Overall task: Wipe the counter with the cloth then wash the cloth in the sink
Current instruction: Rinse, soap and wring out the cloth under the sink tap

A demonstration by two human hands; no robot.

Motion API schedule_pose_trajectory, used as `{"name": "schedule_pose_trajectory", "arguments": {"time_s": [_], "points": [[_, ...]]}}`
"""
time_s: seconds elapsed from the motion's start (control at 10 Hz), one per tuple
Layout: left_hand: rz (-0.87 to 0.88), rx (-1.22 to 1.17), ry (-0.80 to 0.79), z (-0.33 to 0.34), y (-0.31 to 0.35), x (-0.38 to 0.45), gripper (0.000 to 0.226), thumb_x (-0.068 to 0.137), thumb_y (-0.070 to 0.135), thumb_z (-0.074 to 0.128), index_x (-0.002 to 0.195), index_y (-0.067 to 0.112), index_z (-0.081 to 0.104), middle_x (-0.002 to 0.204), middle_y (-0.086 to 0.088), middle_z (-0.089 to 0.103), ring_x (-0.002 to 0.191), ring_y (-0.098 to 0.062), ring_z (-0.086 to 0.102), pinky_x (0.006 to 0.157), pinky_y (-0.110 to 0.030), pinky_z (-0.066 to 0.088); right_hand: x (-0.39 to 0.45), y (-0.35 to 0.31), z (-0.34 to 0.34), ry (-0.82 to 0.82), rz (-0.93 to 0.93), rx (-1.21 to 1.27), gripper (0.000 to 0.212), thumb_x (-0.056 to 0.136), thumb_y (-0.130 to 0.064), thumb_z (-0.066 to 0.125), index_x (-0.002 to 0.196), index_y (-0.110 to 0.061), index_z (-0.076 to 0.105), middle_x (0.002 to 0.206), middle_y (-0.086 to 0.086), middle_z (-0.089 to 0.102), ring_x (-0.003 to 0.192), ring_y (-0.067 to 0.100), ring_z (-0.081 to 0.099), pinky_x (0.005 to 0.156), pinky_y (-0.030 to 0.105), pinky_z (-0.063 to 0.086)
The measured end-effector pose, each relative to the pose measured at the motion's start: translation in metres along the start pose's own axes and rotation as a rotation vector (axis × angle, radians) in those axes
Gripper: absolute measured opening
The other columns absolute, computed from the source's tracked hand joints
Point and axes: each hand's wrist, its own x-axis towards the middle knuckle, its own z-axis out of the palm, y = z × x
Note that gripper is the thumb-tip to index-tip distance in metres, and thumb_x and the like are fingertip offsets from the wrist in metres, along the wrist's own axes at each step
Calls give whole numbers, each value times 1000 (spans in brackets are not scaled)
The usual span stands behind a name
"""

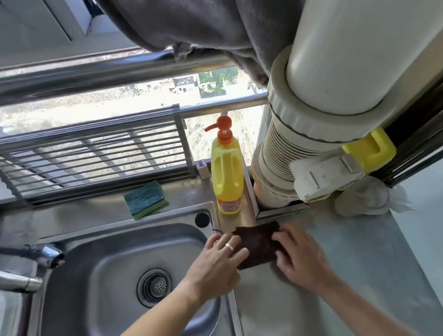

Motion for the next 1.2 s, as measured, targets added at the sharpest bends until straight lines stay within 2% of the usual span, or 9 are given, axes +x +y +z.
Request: {"name": "schedule_pose_trajectory", "arguments": {"time_s": [0.1,0.2,0.4,0.6,0.7,0.9,1.0,1.1,1.2], "points": [[73,86,-31,9,7,2,33,83,31,55,116,26,52,126,-9,56,118,-29,54,99,-45,47,0,0,9,-119,-113,-138,41,78,-31,77,115,-23,63,123,5,58,102,24,63,77,35,57],[3,117,-6,17,4,11,32,84,20,62,114,26,51,124,-10,56,116,-30,56,98,-44,48,9,-2,15,-142,-57,-138,45,72,-23,84,112,-22,62,118,5,58,98,27,66,72,36,58],[-154,50,44,19,3,25,36,81,15,62,114,26,53,117,-7,57,106,-28,55,87,-39,49,23,-13,15,-126,45,-91,39,79,-23,77,112,-25,57,120,2,52,101,27,58,75,37,55],[-193,27,28,23,5,29,32,88,18,56,118,28,52,120,-5,54,112,-27,53,88,-39,48,26,-10,19,-146,48,-87,37,82,-23,73,113,-24,52,118,3,48,99,29,56,74,41,54],[-200,14,-40,22,4,26,36,91,17,53,125,27,50,130,-6,49,123,-29,47,95,-40,44,26,-12,21,-157,71,-112,37,82,-23,72,113,-24,51,118,4,48,98,31,56,76,42,53],[-203,-61,-251,-14,-3,-10,68,86,22,57,148,35,34,162,-8,18,152,-29,11,115,-50,25,24,-59,-1,-230,229,-245,33,87,-27,62,118,-20,52,125,5,50,112,31,54,91,41,50],[-218,-179,-40,-74,5,-41,58,87,24,60,143,32,45,155,-2,30,148,-23,23,116,-46,27,28,-107,-46,-214,253,-153,30,91,-30,59,119,-19,58,123,6,58,113,28,59,93,36,51],[-175,-343,311,-171,13,-85,38,90,27,64,127,33,59,142,8,48,133,-11,45,109,-42,41,27,-174,-127,-9,99,79,19,90,-21,69,109,-21,69,110,-3,65,100,16,67,90,33,56],[-37,-467,783,-318,26,-152,23,93,24,64,115,24,68,125,8,60,119,-5,56,100,-27,47,4,-261,-266,267,-82,313,17,90,-18,75,106,-26,73,102,-16,71,89,0,69,82,19,57]]}}
